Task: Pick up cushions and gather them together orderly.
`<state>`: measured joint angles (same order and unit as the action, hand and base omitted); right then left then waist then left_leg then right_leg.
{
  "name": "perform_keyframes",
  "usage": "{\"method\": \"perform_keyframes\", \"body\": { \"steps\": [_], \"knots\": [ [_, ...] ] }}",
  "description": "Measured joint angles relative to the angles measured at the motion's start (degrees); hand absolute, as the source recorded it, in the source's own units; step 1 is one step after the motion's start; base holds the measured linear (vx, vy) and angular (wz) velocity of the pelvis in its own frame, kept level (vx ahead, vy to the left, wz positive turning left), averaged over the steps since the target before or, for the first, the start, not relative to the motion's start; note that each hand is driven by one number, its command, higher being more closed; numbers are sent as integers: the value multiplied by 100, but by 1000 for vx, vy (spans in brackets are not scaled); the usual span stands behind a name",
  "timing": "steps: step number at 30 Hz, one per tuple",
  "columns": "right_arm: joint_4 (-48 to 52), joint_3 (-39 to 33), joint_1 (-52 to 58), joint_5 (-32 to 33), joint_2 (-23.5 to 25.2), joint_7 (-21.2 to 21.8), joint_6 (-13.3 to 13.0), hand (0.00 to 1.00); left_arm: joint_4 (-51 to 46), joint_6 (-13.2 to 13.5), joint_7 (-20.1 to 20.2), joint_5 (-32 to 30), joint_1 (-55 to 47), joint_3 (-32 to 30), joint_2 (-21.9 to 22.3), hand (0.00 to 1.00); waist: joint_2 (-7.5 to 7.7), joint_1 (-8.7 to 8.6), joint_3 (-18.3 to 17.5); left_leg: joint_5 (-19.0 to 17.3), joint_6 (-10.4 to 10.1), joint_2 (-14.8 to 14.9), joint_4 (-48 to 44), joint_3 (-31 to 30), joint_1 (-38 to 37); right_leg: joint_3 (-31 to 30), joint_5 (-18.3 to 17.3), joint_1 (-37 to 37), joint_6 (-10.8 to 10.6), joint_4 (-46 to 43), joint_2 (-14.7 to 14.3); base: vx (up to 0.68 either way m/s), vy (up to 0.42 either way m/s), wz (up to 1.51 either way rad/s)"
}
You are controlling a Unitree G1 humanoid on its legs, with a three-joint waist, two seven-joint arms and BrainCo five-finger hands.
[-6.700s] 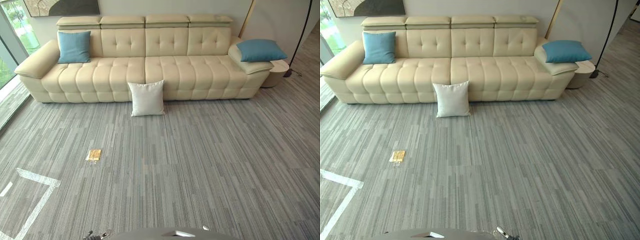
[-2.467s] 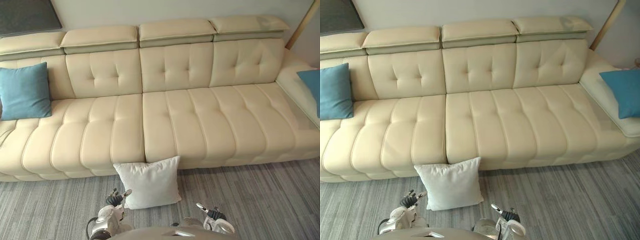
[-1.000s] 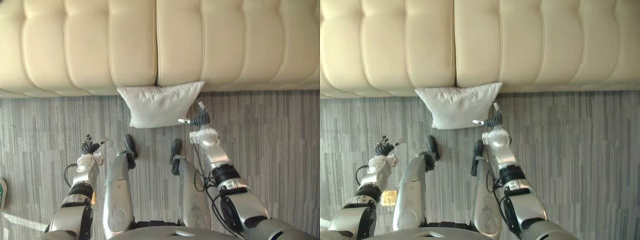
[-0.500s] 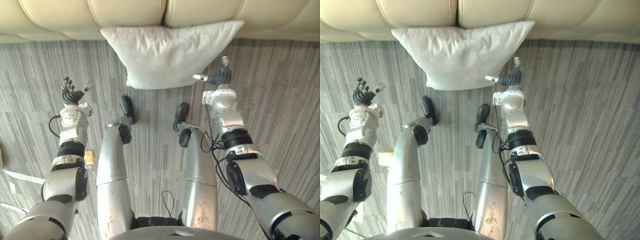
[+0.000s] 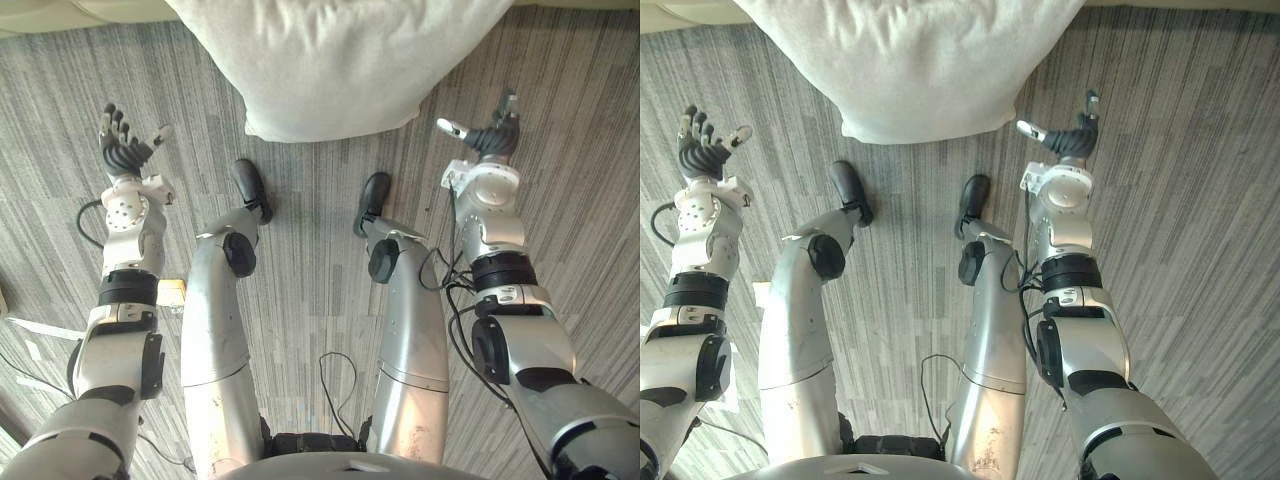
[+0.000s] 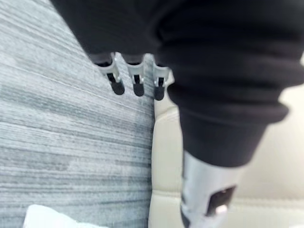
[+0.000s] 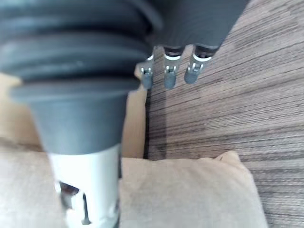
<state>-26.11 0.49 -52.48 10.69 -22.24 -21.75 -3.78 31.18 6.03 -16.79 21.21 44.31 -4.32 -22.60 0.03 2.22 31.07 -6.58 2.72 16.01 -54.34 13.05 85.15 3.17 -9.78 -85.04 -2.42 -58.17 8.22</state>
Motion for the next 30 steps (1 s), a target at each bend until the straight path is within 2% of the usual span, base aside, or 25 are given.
{"method": "perform_keyframes", "body": {
  "steps": [5,10,11,13,14,17,22,30],
  "knots": [
    [349,391,-260,-262,59,-28,-46,0,-181,72,-198,-263,224,288,0,0,0,20,0,2,-32,33,-51,-35,205,-5,-44,-224,-28,-98,-33,-61,4,0],
    [545,557,-352,-485,150,-168,-45,0,-330,75,-302,-342,466,580,33,0,2,-49,1,65,-43,60,-69,-68,377,21,-16,-375,6,-129,-54,-45,2,-1],
    [567,615,-400,-592,181,-248,-35,100,-360,75,-318,-358,573,668,70,0,2,-53,1,78,-28,63,-75,-69,405,21,-11,-415,15,-149,-55,-40,-7,1],
    [733,623,-412,-661,287,-273,18,100,-362,75,-367,-434,698,775,131,0,2,-59,1,76,-29,82,-124,-86,463,22,-8,-478,21,-196,-67,-42,-10,-3],
    [765,624,-422,-665,343,-277,17,100,-365,75,-387,-475,741,806,140,100,2,-68,1,71,-34,90,-149,-102,489,24,-10,-498,22,-213,-75,-53,-11,-8],
    [776,638,-484,-774,608,-354,17,100,-366,66,-517,-669,1054,946,350,100,2,-101,1,50,-73,129,-210,-169,599,52,-32,-574,-2,-252,-124,-57,-10,-7],
    [776,636,-649,-724,983,-465,-57,100,-532,6,-878,-650,1148,794,528,100,3,-162,1,100,-122,149,-130,-166,685,53,-39,-716,15,-255,-156,-53,-12,1],
    [779,513,-675,317,1090,-494,-421,100,-571,-133,-1306,-559,1427,545,600,100,3,-233,1,244,-262,150,39,-214,764,132,-78,-847,90,-262,-187,-46,-40,4]
  ]
}}
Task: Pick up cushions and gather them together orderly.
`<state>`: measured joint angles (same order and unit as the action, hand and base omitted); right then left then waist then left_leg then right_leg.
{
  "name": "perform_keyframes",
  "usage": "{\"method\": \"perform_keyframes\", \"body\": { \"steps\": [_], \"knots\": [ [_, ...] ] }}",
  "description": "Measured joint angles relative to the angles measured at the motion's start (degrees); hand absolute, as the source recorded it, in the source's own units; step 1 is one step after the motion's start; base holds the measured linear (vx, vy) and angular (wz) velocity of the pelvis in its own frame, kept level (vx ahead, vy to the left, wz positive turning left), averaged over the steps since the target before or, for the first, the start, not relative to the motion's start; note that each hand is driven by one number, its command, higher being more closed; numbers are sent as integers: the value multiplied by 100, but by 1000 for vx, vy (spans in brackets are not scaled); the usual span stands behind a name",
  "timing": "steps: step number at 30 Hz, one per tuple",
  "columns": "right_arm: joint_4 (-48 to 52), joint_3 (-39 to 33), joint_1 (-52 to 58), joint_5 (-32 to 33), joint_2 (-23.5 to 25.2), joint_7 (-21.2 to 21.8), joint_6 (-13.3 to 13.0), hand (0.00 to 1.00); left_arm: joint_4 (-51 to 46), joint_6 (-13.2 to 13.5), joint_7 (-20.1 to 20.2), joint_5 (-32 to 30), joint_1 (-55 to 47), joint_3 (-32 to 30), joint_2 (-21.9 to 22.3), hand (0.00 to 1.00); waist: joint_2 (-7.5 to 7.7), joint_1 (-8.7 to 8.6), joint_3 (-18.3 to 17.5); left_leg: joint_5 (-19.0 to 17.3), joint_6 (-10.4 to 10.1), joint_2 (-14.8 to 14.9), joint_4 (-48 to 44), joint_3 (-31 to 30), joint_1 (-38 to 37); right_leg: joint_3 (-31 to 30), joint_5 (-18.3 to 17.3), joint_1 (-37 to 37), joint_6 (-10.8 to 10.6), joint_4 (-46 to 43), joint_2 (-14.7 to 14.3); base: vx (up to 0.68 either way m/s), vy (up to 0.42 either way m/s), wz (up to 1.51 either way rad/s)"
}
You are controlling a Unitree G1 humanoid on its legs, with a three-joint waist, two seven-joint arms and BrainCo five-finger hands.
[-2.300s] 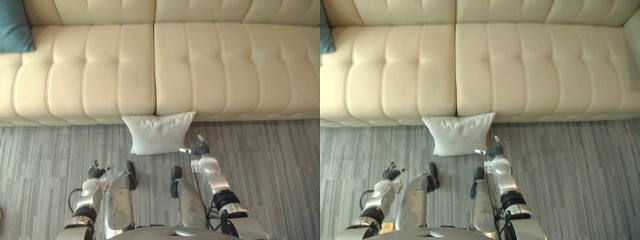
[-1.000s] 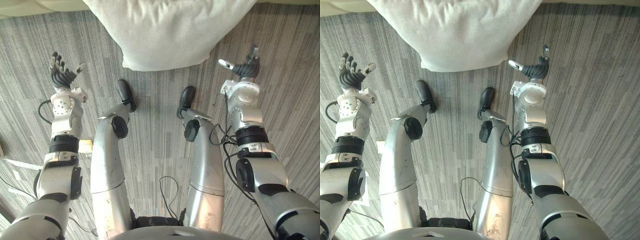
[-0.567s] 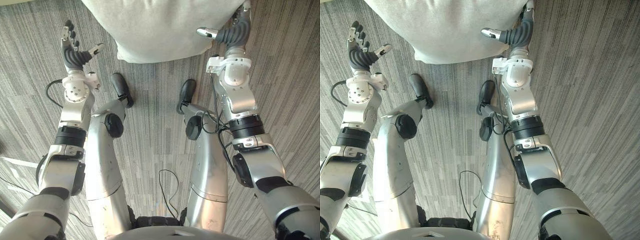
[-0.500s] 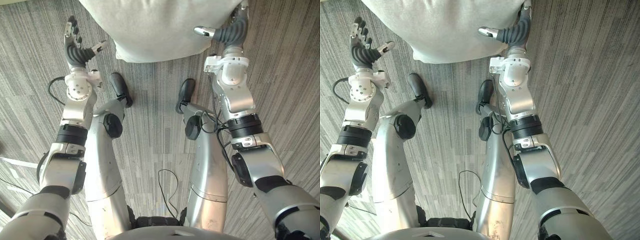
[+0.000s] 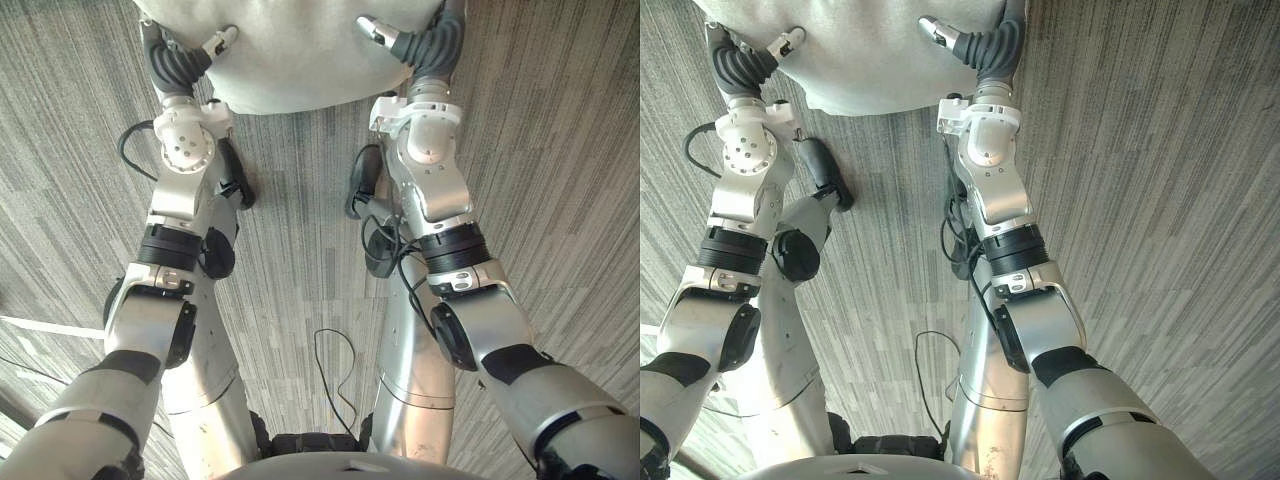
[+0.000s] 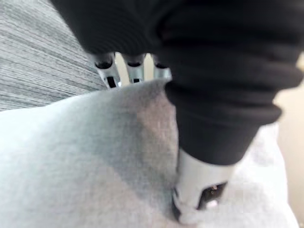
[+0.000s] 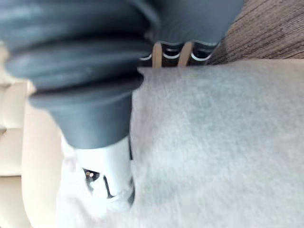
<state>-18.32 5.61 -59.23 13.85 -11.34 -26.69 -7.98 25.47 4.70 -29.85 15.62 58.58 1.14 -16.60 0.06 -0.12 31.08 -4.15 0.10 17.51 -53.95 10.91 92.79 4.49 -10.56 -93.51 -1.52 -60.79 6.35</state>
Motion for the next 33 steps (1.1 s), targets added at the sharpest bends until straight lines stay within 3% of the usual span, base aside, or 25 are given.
{"method": "perform_keyframes", "body": {
  "steps": [5,19,28,33],
  "knots": [
    [9,-25,2,426,7,22,-124,100,-87,0,0,39,80,24,-23,100,0,13,0,70,15,2,26,-80,91,97,21,-48,54,-17,7,-36,-45,4],
    [453,-144,296,615,247,239,-188,100,-995,7,-185,221,-100,135,68,100,4,9,-4,258,6,-102,197,-151,32,167,49,27,104,21,60,-43,-40,5],
    [1088,-139,1083,600,486,352,-217,100,-2351,40,-224,-201,-1272,227,105,100,16,-1,-49,448,-150,-185,886,-260,-1171,423,65,1271,208,545,49,-38,-55,6],
    [1532,-21,1915,237,754,517,-215,100,-2993,124,-173,-244,-2372,171,536,100,23,31,-162,511,-253,-215,1447,-260,-2418,605,15,2562,278,1042,-1,-25,-73,9]
  ]
}}
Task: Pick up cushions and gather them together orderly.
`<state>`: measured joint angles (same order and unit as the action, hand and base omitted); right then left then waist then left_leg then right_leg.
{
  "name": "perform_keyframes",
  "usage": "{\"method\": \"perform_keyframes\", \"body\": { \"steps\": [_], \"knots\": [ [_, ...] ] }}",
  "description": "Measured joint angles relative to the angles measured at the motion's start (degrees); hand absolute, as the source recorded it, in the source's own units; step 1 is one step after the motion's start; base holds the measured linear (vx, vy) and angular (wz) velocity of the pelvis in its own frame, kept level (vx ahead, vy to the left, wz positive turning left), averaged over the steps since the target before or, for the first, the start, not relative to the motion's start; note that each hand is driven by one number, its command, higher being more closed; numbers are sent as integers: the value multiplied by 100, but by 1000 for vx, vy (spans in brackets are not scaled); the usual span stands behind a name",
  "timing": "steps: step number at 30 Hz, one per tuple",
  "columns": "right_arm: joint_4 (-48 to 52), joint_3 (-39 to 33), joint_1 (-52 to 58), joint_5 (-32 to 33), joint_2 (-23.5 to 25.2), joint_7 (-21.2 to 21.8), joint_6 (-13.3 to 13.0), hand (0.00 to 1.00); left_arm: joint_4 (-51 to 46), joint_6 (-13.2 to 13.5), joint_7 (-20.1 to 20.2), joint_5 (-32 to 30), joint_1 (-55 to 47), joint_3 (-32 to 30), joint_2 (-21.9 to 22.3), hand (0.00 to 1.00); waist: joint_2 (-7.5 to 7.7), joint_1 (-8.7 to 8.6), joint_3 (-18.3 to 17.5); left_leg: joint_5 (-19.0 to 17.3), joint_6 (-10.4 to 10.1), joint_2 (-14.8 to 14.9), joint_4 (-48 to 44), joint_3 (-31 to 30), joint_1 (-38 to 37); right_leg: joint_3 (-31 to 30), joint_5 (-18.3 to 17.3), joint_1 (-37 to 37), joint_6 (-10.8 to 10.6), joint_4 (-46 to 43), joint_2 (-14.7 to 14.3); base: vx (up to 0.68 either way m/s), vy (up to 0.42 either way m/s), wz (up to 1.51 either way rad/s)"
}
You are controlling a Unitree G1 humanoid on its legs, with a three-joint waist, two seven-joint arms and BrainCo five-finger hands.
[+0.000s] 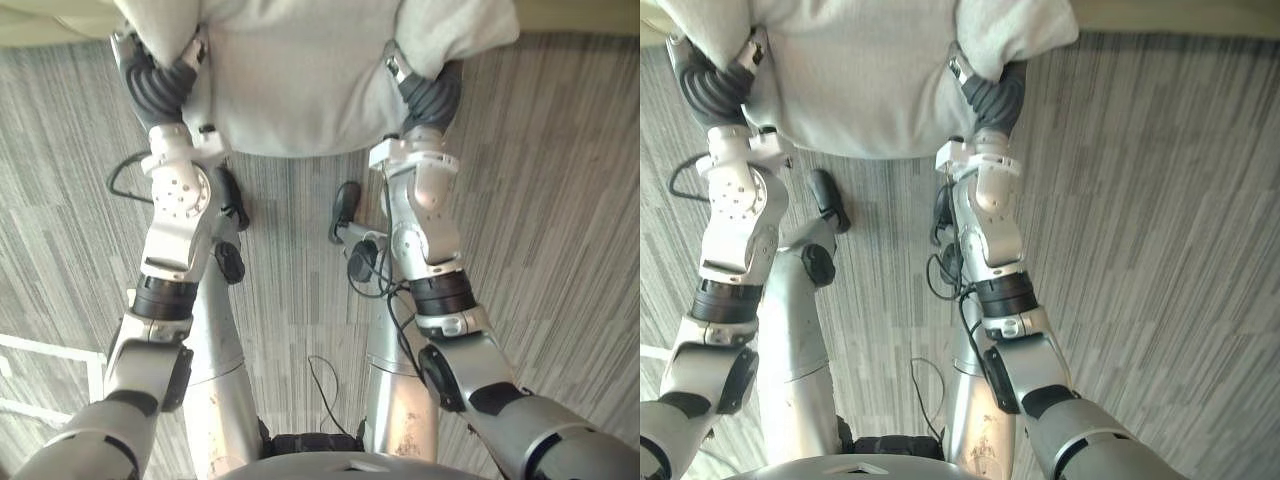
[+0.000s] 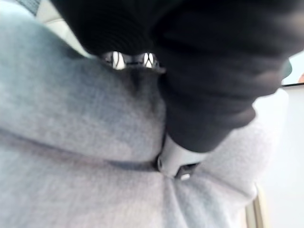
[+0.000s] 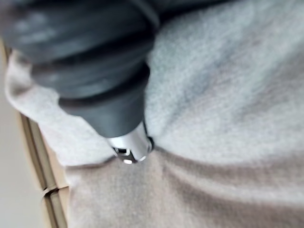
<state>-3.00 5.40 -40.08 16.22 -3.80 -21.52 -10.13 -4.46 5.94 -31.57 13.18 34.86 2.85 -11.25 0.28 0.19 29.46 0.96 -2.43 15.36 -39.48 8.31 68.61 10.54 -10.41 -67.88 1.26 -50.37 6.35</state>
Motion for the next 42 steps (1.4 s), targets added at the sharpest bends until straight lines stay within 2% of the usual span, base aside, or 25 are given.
{"method": "perform_keyframes", "body": {
  "steps": [1,2,3,5,8,14,15,19,22,24,29,36,37,38,40,42],
  "knots": [
    [6,49,163,-71,18,3,-8,100,-60,8,0,-4,-209,4,103,100,3,3,-133,-1,-3,-8,68,4,-110,10,-8,116,-11,73,-12,27,-76,5],
    [40,140,536,-103,62,38,-22,100,-151,34,6,-63,-667,33,251,100,-3,4,-598,-10,-17,-12,173,21,-129,39,-22,149,-18,195,-24,50,-41,3],
    [92,142,667,-132,84,75,-17,100,-188,38,12,-106,-806,53,326,100,0,19,-644,-24,-37,-16,200,33,-265,46,-33,293,-27,258,-30,102,-46,2],
    [320,182,1261,-262,120,192,-10,100,-264,44,92,-109,-1288,127,560,100,1,82,-644,-59,-89,-28,286,23,-982,93,-47,1067,-26,436,-53,127,-43,5],
    [636,332,2012,-262,120,328,-11,100,-458,44,235,-115,-1953,208,725,100,12,88,-700,-172,-149,-71,486,21,-1787,137,-99,1940,-74,746,-67,115,-15,9],
    [706,652,3152,-257,122,678,7,100,-599,44,563,-109,-3065,229,784,100,76,148,-891,-486,-206,-120,807,164,-3384,132,-288,3596,-214,1239,-77,98,20,2],
    [707,721,3347,-254,124,736,26,100,-600,44,623,-105,-3263,226,785,100,96,155,-1048,-506,-227,-135,917,187,-3590,142,-292,3812,-221,1370,-83,132,11,0],
    [707,843,4066,-241,187,1077,47,100,-622,58,915,-42,-4072,211,796,100,209,185,-1840,-384,-269,-213,1805,407,-4706,125,-79,4852,-269,2349,-193,180,9,-8],
    [704,722,4232,-247,248,1275,108,100,-622,85,1181,20,-4316,205,798,100,245,115,-2197,-90,-285,-319,2524,499,-5321,71,247,5419,-267,3082,-277,169,11,-10],
    [701,620,4225,-248,246,1348,156,100,-620,85,1320,19,-4354,206,800,100,246,96,-2234,-7,-276,-354,2844,593,-5682,0,406,5761,-273,3462,-337,118,18,-14],
    [657,451,4237,-251,217,1517,202,100,-620,83,1578,19,-4512,223,803,100,237,-110,-2385,45,-255,-485,3245,629,-6201,-63,724,6408,-330,4208,-389,80,41,-7],
    [634,323,4366,-204,213,1617,202,100,-593,76,1702,73,-4593,312,792,100,190,-159,-2435,-21,-208,-548,3166,567,-6338,-74,831,6691,-353,4461,-355,-22,35,2],
    [632,315,4397,-204,202,1624,201,100,-568,75,1704,74,-4609,336,792,100,135,-156,-2434,-175,-220,-473,2870,535,-6208,-66,794,6690,-337,4418,-387,-56,3,2],
    [629,302,4440,-192,153,1625,201,100,-520,75,1711,123,-4653,375,794,100,-19,-158,-2390,-462,-238,-305,2274,444,-5993,-62,667,6698,-287,4312,-467,-68,12,2],
    [629,308,4505,-188,59,1625,202,100,-402,75,1751,153,-4699,418,794,100,-193,-154,-2292,-665,-284,-162,1723,374,-5885,-90,483,6775,-280,4136,-517,-86,41,6],
    [634,300,4614,-79,-30,1624,201,100,-355,59,1812,204,-4815,503,800,100,-325,-155,-2268,-630,-328,-135,1171,161,-5602,-110,402,6775,-247,4025,-510,-74,39,9]
  ]
}}
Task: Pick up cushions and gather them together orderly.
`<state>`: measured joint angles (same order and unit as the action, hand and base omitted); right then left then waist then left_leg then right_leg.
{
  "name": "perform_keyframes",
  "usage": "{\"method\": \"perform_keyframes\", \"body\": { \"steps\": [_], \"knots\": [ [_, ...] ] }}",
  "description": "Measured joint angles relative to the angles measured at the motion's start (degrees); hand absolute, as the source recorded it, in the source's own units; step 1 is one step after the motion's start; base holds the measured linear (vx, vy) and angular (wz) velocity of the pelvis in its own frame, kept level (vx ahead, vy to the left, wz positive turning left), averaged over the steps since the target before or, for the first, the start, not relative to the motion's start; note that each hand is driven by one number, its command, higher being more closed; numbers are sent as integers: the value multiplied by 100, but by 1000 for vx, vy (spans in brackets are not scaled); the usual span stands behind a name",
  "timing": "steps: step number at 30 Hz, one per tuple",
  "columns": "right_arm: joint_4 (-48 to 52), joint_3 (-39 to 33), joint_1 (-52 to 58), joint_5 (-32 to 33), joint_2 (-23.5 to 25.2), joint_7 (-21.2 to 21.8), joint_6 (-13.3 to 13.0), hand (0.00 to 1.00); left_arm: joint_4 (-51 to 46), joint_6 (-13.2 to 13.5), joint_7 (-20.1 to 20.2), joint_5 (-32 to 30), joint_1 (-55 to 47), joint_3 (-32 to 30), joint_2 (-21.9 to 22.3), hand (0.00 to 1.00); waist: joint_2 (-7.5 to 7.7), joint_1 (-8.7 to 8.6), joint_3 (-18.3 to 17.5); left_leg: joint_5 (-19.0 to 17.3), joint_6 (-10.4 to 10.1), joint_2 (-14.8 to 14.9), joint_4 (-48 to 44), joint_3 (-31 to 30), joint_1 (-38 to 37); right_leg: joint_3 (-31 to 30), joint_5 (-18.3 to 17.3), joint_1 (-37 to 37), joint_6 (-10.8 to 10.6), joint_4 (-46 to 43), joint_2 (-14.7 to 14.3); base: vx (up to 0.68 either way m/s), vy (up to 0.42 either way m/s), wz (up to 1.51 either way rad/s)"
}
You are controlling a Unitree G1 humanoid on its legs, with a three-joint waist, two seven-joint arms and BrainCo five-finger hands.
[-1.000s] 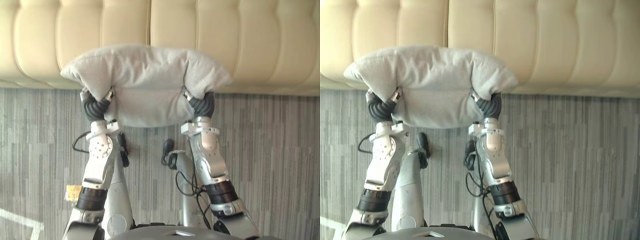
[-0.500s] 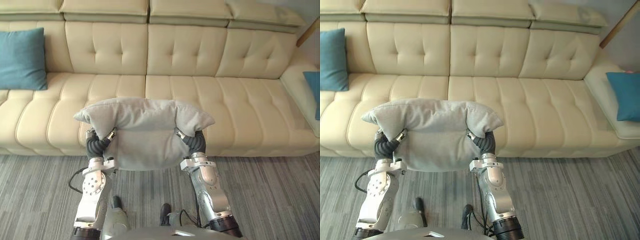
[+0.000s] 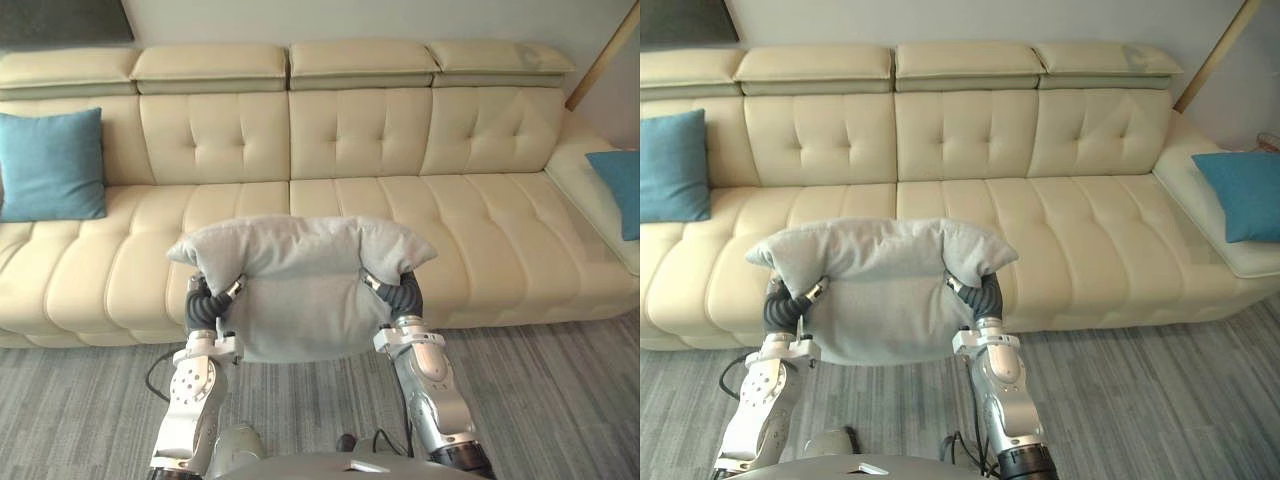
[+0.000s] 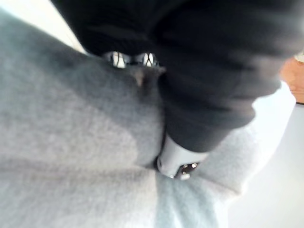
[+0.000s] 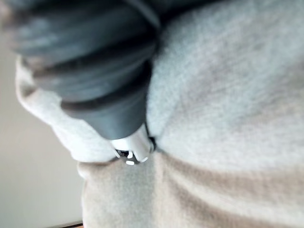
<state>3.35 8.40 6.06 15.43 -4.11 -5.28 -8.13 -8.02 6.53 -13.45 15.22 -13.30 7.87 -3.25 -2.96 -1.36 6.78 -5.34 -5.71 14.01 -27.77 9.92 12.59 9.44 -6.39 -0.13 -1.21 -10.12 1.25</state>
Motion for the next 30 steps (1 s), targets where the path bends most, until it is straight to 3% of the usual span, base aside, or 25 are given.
{"method": "perform_keyframes", "body": {
  "steps": [1,2,6,8,9,11,12,15,18,21,22,23,24,26,28,29,30],
  "knots": [
    [0,-19,7,19,-7,-2,0,100,0,-3,4,24,-4,19,-1,100,-17,-4,6,49,-73,-7,-59,-11,62,-15,-8,-3,16,10,25,-31,42,15],
    [4,-80,3,63,-14,-9,0,100,0,-17,24,34,19,24,-9,100,15,-13,19,327,-173,-101,-132,-5,303,-106,8,-37,42,102,137,-23,74,18],
    [33,-75,-89,97,-101,-69,-1,100,25,-25,122,35,4,7,10,100,18,23,62,94,-151,-458,731,-16,360,-306,7,-175,32,117,481,21,142,9],
    [-17,-42,-239,97,-121,-97,-1,100,25,-23,123,34,-37,-56,36,100,-77,114,68,237,-281,-527,1741,-463,264,-500,-61,-185,-85,199,541,108,291,-22],
    [-87,11,-404,96,-140,-99,-1,100,34,-24,119,33,-44,-172,135,100,-201,159,121,465,-501,-555,1860,-497,145,-659,-71,-72,-149,418,518,188,271,-40],
    [-300,135,-627,94,-117,-93,6,100,20,-19,112,33,-76,-386,179,100,-146,179,149,282,-277,-612,1149,-530,459,-916,-161,33,-137,214,438,310,256,-25],
    [-414,243,-700,91,-89,-63,7,100,12,-18,112,36,-89,-524,126,100,56,225,171,20,-73,-766,655,-450,571,-1001,-320,126,-383,195,614,289,201,-12],
    [-455,275,-721,76,-78,57,25,100,-50,4,114,36,-200,-580,114,100,199,338,105,-330,189,-996,301,-126,723,-1269,-460,-40,-531,168,917,225,221,-38],
    [-447,238,-628,83,-92,120,39,100,-60,23,119,41,-204,-513,114,100,309,318,15,-810,476,-1207,-95,311,964,-1548,-412,-280,-681,135,1294,248,232,-47],
    [-457,261,-597,46,-86,125,112,100,-58,22,117,49,-199,-516,98,100,385,358,-33,-1049,756,-1211,-130,628,813,-1679,-415,-963,-971,-1165,1336,301,195,-53],
    [-474,265,-593,34,-86,127,112,100,-56,14,109,60,-215,-494,60,100,396,307,-32,-1105,890,-1221,-89,719,585,-1646,-303,-1390,-1212,-2305,1306,352,110,-27],
    [-564,258,-597,2,-78,131,111,100,-56,10,102,77,-263,-456,37,100,398,301,-31,-1164,990,-1252,27,741,256,-1541,15,-1594,-1028,-2928,1328,437,121,-20],
    [-673,257,-603,-3,-76,134,106,100,-56,9,94,82,-292,-426,18,100,393,280,-28,-1174,1008,-1255,166,730,14,-1445,97,-1629,-815,-3235,1332,390,69,-12],
    [-878,214,-612,-6,-19,145,106,100,-58,23,82,83,-292,-398,-27,100,396,251,-62,-1157,979,-1224,680,668,-559,-1005,-496,-1928,-315,-3891,1176,403,13,-2],
    [-885,180,-620,-3,27,151,106,100,-57,29,39,83,-247,-398,-23,100,374,170,-54,-1119,914,-1132,968,588,-886,-640,-849,-2239,-151,-3619,850,403,-86,11],
    [-886,177,-619,3,15,161,106,100,-51,28,34,84,-247,-398,-17,100,367,113,-49,-1104,887,-1095,1125,559,-1105,-506,-874,-2428,-66,-3100,592,415,-154,16],
    [-885,174,-617,7,13,163,106,100,-35,28,35,85,-246,-398,2,100,368,74,-50,-1114,846,-1055,1151,552,-1246,-513,-649,-2493,51,-2315,280,455,-162,17]
  ]
}}
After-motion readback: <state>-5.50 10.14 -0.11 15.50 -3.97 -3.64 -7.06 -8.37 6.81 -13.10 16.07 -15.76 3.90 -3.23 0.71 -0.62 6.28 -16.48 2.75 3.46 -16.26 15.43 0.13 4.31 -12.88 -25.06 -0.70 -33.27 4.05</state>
